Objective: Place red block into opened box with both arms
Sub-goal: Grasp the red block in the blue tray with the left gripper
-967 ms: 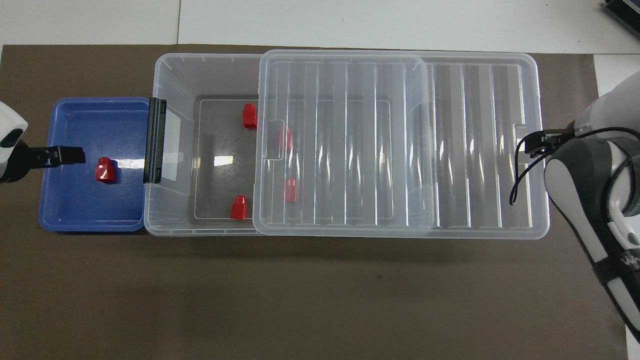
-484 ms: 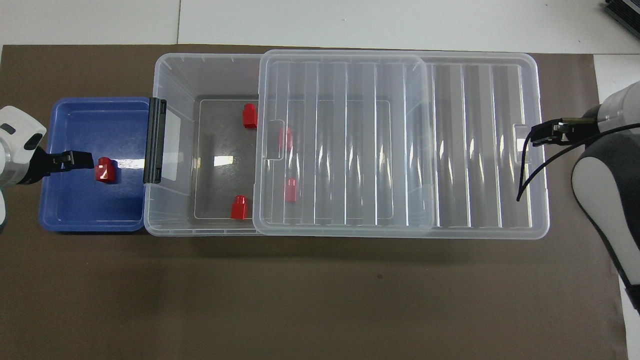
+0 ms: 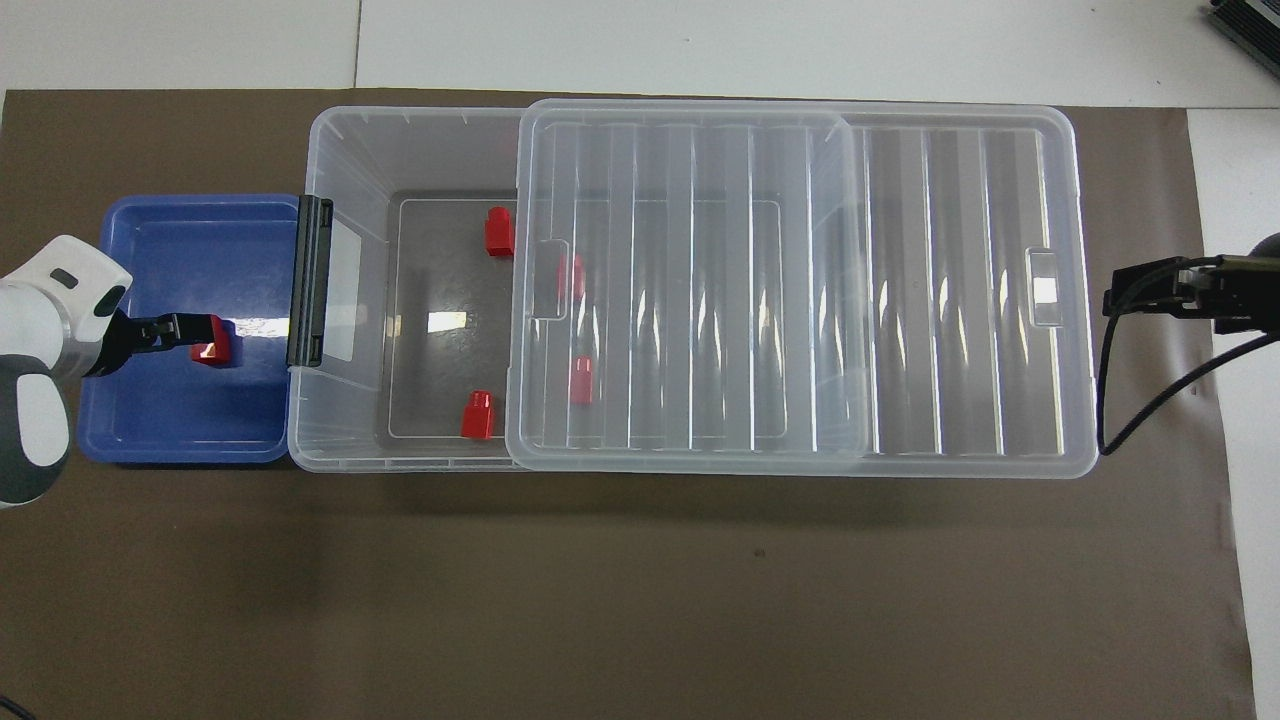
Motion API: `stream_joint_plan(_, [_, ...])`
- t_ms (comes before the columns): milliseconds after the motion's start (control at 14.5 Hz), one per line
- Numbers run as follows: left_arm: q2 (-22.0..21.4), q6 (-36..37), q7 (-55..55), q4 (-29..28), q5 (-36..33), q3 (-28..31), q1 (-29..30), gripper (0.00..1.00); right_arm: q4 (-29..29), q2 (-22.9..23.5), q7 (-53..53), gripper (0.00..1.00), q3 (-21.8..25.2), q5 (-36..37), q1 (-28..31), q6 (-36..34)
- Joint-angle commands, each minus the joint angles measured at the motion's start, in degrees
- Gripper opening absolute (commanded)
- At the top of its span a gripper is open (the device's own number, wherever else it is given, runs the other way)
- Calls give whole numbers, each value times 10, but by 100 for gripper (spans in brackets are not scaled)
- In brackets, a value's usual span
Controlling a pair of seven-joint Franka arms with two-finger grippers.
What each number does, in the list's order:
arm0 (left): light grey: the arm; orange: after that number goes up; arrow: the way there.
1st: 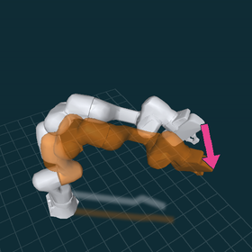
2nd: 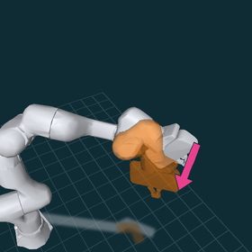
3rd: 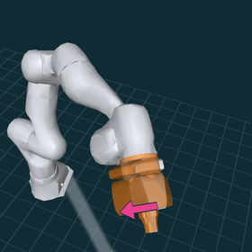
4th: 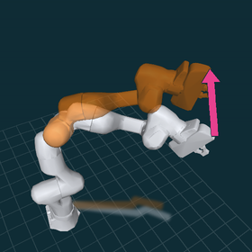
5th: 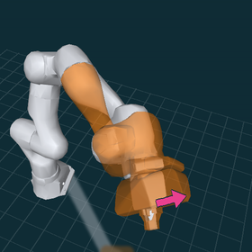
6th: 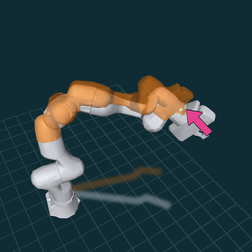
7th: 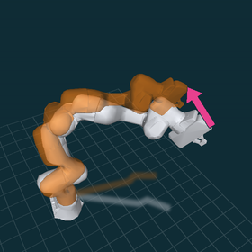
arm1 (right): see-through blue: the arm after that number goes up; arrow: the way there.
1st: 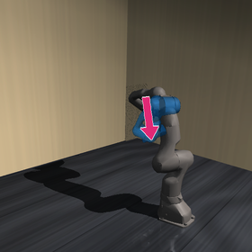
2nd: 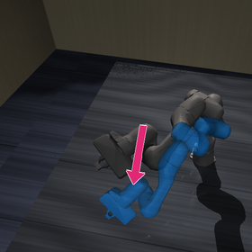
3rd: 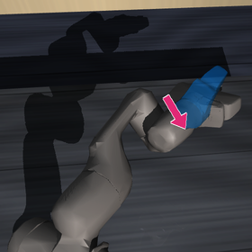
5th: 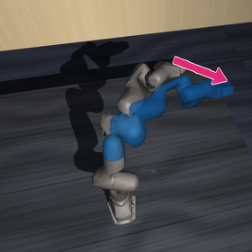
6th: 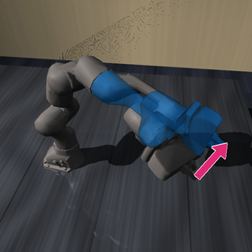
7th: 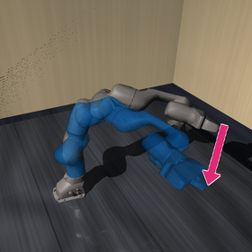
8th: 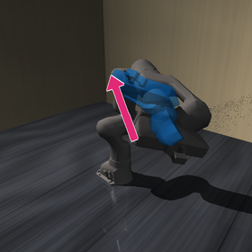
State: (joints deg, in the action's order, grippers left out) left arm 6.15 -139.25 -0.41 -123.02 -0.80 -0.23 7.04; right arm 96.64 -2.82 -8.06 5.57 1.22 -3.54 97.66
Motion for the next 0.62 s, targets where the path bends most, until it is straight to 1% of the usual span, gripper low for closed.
stream_joint_plan(0, [39,-53,-6,-3,-4,-1,3,100,-5,0,-2,100,-1,-12,5,-30])
stream_joint_plan(276, [59,-70,-2,-3,-4,-1,9,100,2,-3,-5,100,-1,-12,3,-33])
stream_joint_plan(414, [61,-78,-3,-15,-4,-1,7,100,6,-5,-5,100,-1,-12,3,-31])
stream_joint_plan(553, [67,-109,-3,-31,-4,-1,7,100,7,-6,-5,100,-1,-12,3,-29])
